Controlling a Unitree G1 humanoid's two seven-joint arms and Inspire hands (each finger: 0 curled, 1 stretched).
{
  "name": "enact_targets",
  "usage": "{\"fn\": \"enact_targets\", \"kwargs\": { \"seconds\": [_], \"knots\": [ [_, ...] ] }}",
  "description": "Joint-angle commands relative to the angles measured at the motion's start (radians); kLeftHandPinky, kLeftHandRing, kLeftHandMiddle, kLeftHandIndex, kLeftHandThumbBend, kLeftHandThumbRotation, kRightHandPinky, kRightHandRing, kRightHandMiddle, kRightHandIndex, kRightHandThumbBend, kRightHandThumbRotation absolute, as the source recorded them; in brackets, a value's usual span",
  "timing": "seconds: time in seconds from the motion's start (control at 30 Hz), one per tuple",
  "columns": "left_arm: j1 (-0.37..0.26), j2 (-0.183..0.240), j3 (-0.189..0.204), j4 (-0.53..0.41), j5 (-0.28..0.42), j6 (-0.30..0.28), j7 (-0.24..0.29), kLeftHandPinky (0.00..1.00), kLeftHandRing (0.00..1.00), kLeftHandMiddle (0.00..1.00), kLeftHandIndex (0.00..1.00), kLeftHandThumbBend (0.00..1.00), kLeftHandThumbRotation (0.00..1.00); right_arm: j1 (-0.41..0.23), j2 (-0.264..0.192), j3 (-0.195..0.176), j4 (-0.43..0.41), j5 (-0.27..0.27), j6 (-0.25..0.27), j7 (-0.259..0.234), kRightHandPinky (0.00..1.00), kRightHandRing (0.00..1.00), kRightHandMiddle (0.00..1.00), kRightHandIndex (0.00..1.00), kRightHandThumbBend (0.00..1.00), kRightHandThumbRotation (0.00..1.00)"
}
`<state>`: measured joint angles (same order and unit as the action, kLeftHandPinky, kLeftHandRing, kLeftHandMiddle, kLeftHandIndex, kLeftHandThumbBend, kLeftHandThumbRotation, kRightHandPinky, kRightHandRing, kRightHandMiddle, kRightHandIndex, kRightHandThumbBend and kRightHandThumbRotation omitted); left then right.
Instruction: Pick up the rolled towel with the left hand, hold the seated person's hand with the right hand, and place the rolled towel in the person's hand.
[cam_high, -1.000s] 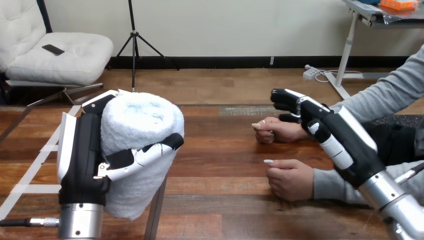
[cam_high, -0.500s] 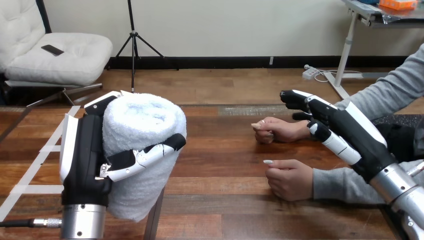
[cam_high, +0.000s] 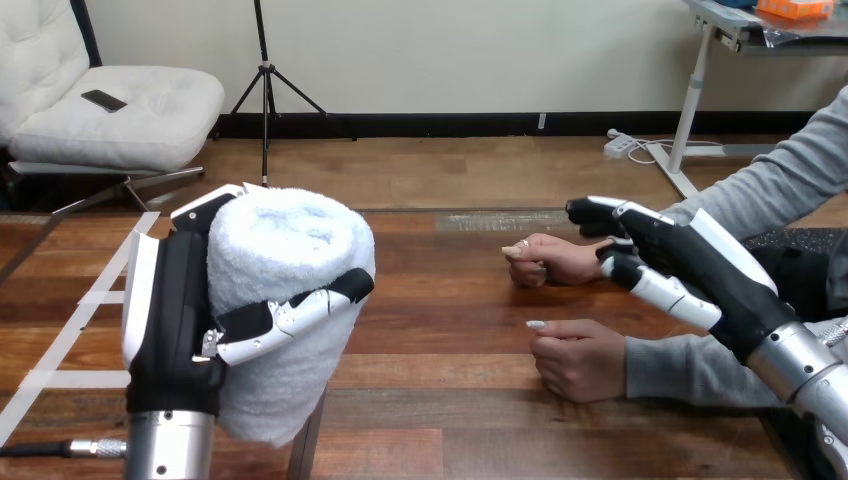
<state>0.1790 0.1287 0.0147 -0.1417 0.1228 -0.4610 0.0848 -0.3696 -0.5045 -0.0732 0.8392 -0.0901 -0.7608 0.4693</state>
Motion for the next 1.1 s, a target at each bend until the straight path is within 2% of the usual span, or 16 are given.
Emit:
{"fn": "enact_targets", "kwargs": {
  "seconds": [0.0, 0.4, 0.53, 0.83, 1.07],
  "knots": [
    [-0.031, -0.015, 0.004, -0.028, -0.018, -0.054, -0.003, 0.25, 0.3, 0.37, 0.4, 0.62, 0.0, -0.095, -0.033, 0.009, 0.041, -0.015, -0.002, -0.02, 0.76, 0.84, 0.87, 0.87, 0.8, 0.77],
    [-0.029, -0.023, 0.013, -0.025, -0.022, -0.07, -0.01, 0.25, 0.3, 0.36, 0.4, 0.62, 0.0, -0.123, -0.06, 0.033, 0.111, -0.058, 0.026, -0.027, 0.74, 0.83, 0.87, 0.87, 0.91, 0.61],
    [-0.028, -0.024, 0.015, -0.026, -0.023, -0.073, -0.012, 0.25, 0.3, 0.37, 0.4, 0.62, 0.0, -0.131, -0.07, 0.041, 0.127, -0.067, 0.037, -0.023, 0.75, 0.84, 0.88, 0.88, 0.9, 0.51],
    [-0.027, -0.025, 0.016, -0.031, -0.037, -0.081, -0.019, 0.25, 0.3, 0.36, 0.39, 0.61, 0.0, -0.145, -0.088, 0.056, 0.159, -0.09, 0.076, -0.013, 0.77, 0.86, 0.89, 0.88, 0.91, 0.37],
    [-0.028, -0.022, 0.018, -0.029, -0.044, -0.093, -0.028, 0.25, 0.3, 0.36, 0.39, 0.61, 0.0, -0.157, -0.106, 0.077, 0.178, -0.116, 0.1, -0.014, 0.8, 0.87, 0.89, 0.89, 0.92, 0.32]
  ]
}}
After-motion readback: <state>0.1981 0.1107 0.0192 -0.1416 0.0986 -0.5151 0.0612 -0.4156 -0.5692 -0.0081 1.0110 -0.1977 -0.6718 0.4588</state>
